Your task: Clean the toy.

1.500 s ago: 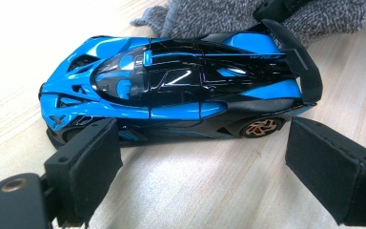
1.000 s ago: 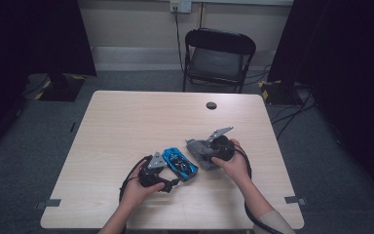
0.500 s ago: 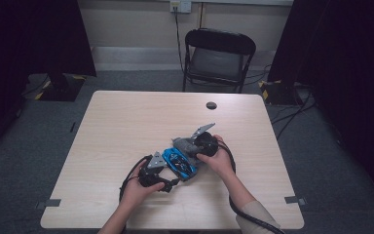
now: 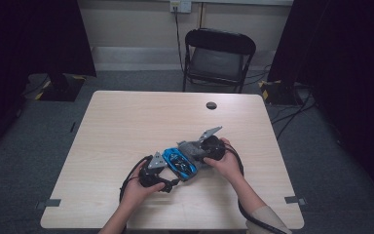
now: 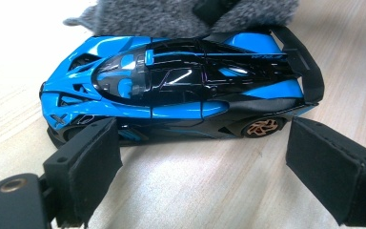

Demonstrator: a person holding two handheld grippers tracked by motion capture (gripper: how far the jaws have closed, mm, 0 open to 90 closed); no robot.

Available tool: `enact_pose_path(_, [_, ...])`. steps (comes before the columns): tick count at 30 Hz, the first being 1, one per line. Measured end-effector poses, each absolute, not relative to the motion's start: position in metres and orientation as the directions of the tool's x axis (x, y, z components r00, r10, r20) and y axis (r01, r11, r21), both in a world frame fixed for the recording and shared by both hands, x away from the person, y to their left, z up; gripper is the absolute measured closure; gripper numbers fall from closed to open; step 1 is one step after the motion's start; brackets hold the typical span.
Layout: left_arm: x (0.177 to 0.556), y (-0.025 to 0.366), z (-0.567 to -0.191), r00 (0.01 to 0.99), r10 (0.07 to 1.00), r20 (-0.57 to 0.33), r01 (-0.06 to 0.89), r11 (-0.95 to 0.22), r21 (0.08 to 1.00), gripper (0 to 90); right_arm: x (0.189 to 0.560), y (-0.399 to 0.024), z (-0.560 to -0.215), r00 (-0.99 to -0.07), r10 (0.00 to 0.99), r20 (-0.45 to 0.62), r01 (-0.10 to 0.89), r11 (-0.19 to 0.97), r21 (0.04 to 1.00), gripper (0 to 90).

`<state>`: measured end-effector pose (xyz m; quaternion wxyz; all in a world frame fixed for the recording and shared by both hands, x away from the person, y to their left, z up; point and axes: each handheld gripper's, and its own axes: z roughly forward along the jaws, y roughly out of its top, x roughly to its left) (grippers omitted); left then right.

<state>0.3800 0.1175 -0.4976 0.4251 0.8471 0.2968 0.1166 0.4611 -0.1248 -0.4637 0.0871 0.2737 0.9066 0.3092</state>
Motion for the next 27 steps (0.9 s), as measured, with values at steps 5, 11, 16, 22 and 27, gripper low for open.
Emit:
enact_pose_path(5, [0.38,0.118,-0.498,0.796,0.602,-0.063,0.409,-0.458,0.789,10.5,0.454,-0.135,-0.463,-0.833,0.553,0.012,0.445,0.658,0.608,64.3])
enact_pose_path(11, [0.38,0.117,-0.498,0.798,0.6,-0.047,0.4,-0.471,0.786,10.3,0.441,-0.149,-0.467,-0.812,0.581,0.052,0.482,0.617,0.623,64.2])
enact_pose_path(16, [0.38,0.117,-0.498,0.798,0.602,-0.041,0.398,-0.475,0.785,10.3,0.433,-0.151,-0.465,-0.824,0.566,0.029,0.464,0.644,0.609,64.2])
enact_pose_path(22, [0.38,0.116,-0.498,0.797,0.603,-0.033,0.395,-0.48,0.784,10.2,0.422,-0.154,-0.462,-0.833,0.552,0.038,0.456,0.647,0.611,64.2])
enact_pose_path(27, [0.38,0.116,-0.498,0.798,0.602,-0.034,0.395,-0.48,0.784,10.2,0.414,-0.158,-0.462,-0.836,0.546,0.045,0.453,0.642,0.619,64.2])
